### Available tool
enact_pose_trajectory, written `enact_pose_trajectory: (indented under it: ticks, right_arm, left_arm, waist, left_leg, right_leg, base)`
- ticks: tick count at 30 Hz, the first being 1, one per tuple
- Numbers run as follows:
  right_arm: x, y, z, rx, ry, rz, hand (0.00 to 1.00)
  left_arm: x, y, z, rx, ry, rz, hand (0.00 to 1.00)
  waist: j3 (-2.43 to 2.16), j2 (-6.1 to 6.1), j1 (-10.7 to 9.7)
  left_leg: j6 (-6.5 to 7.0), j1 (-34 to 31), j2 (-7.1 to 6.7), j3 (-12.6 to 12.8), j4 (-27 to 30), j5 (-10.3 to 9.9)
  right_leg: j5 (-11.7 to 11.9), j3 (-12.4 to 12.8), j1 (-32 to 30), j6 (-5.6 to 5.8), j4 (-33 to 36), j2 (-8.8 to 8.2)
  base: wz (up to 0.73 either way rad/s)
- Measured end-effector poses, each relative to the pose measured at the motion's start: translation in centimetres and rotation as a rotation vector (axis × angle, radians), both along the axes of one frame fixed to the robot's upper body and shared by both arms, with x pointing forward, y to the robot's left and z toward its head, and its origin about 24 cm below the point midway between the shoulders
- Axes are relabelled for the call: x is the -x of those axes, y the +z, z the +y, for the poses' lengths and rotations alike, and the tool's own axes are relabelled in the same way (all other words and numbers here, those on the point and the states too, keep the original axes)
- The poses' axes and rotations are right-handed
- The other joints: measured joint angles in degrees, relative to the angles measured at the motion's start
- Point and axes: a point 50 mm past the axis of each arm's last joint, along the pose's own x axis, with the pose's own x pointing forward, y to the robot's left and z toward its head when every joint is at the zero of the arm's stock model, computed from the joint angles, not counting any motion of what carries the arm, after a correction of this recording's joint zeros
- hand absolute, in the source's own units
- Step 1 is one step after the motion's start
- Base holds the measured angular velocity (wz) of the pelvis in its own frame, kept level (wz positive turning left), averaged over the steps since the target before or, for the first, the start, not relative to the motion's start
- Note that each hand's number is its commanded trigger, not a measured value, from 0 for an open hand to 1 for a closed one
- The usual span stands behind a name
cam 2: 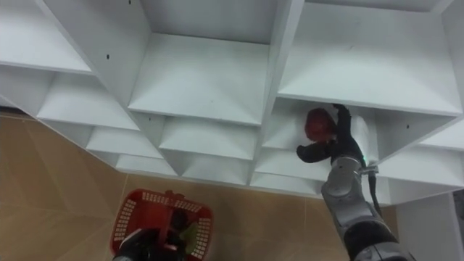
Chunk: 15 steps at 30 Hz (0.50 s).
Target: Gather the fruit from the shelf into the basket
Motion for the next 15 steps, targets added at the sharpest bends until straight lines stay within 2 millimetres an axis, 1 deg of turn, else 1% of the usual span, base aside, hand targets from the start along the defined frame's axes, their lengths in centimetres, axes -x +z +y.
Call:
enact_pose_trajectory:
  ticks: [5,15]
  right_arm:
    - [-0.13,0.14,0.06,0.004,-0.004,-0.008,1.00]
    - [-0.24,-0.01,0.66,-0.057,-0.022,-0.011,1.00]
  left_arm:
    - [0.01,0.00,0.00,-0.001,-0.002,0.000,1.00]
    - [-0.28,-0.02,-0.37,-0.012,-0.035,0.004,1.00]
  waist:
    - [0.00,0.00,0.0]
    - [-0.01,-0.03,-0.2]
  left_leg:
    - [-0.08,0.1,0.00,0.0,0.1,0.1]
    - [-0.13,0.6,0.04,0.0,-0.1,0.2]
  right_leg:
    - [-0.2,0.0,0.0,-0.09,0.0,0.00]
    - [-0.2,-0.1,0.3,-0.08,-0.1,0.05]
  base:
    - [0.00]
    - [0.00]
